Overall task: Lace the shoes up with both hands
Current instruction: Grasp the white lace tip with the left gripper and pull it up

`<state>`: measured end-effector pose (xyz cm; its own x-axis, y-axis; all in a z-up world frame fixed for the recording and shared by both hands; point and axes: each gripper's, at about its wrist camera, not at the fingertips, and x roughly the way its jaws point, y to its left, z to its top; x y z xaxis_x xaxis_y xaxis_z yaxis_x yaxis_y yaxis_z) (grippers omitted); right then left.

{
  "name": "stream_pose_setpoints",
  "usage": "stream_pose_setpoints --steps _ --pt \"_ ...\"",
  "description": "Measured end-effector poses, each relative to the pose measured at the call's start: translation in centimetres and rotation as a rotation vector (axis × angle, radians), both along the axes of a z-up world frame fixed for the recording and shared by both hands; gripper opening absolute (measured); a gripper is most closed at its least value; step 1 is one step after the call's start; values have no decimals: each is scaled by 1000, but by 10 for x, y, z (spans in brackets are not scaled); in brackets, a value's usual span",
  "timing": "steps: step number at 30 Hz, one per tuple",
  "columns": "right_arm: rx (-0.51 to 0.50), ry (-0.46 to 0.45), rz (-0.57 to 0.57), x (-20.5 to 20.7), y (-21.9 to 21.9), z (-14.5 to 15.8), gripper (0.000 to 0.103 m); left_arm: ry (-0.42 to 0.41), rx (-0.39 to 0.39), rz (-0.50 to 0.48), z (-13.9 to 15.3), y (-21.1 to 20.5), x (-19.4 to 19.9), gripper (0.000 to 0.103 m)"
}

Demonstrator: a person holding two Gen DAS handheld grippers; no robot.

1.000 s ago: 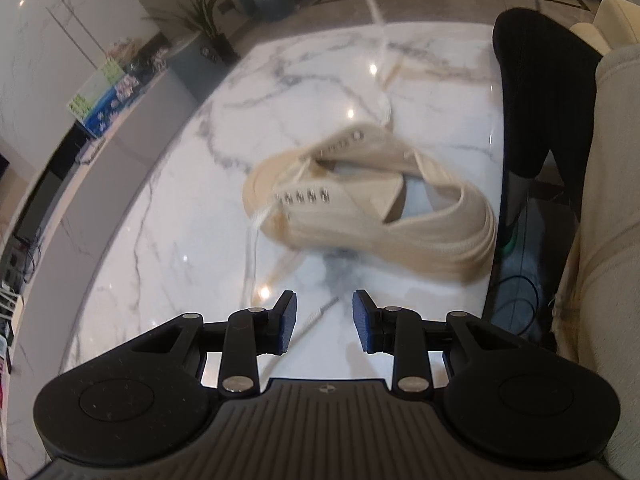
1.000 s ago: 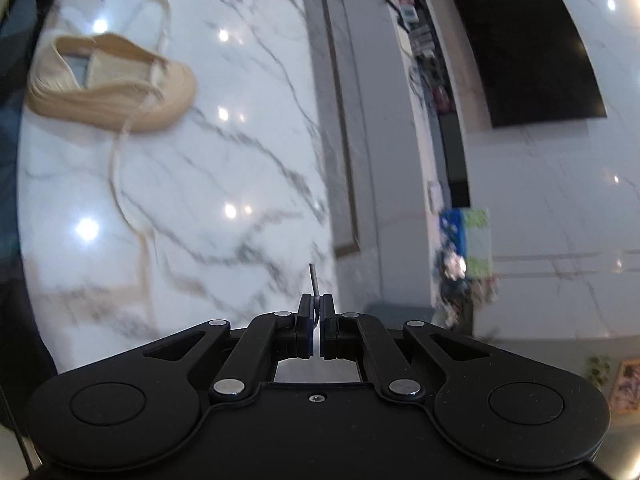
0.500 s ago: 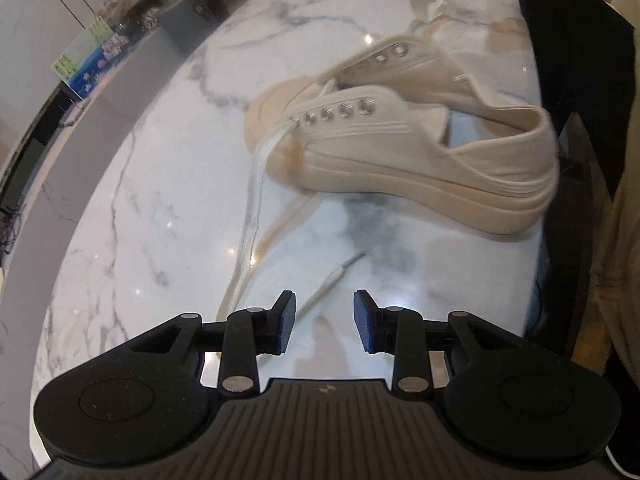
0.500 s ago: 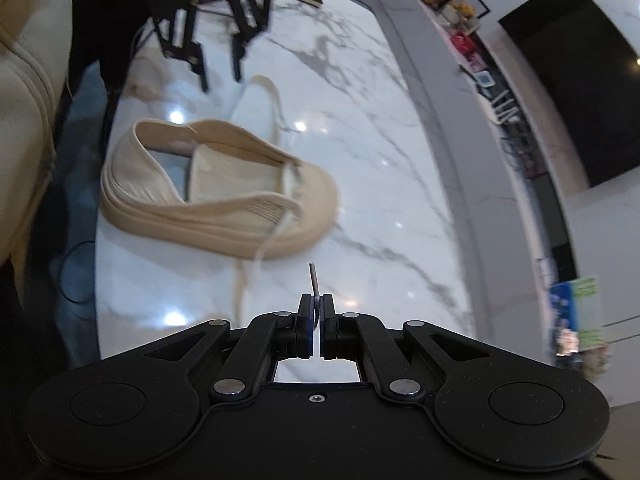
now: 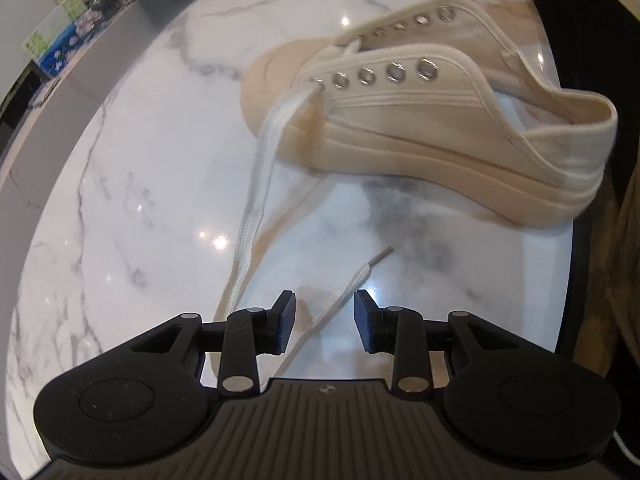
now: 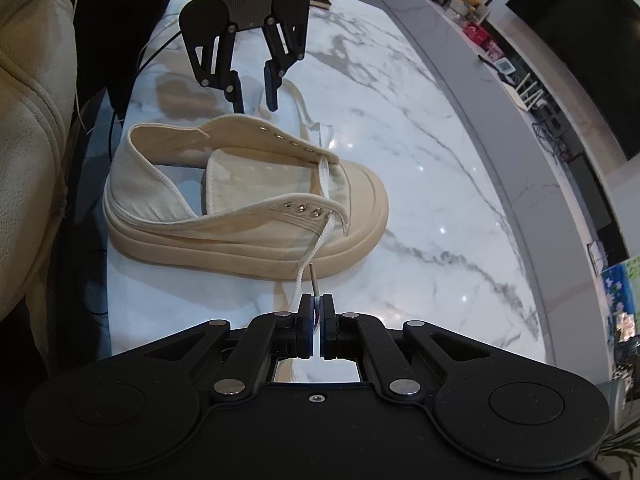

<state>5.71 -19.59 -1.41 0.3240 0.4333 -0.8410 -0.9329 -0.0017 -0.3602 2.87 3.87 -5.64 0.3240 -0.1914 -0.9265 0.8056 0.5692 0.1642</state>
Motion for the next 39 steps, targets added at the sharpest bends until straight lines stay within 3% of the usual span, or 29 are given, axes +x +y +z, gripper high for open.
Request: stream_pose_setpoints --steps 3,6,7,12,20,28,33,39 --pt "19 12 -9 0 0 -2 1 23 -35 52 2 4 2 28" --pt "33 19 -22 0 0 -4 1 22 -64 118 2 7 0 4" --pt "38 20 -30 0 0 -5 1 11 -60 136 2 7 -2 2" --pt "41 12 -53 -1 1 -7 1 -84 -61 224 17 12 -19 0" --pt "49 -31 -100 -1 -4 1 1 -299 4 354 91 33 -43 0" --pt "59 -91 -104 -7 -3 16 1 -427 95 312 140 24 -56 0" --pt "74 -140 -114 -10 -2 27 1 -488 149 319 147 17 -31 0" --pt "62 -186 -122 -13 -1 33 1 -600 315 325 160 24 -26 0"
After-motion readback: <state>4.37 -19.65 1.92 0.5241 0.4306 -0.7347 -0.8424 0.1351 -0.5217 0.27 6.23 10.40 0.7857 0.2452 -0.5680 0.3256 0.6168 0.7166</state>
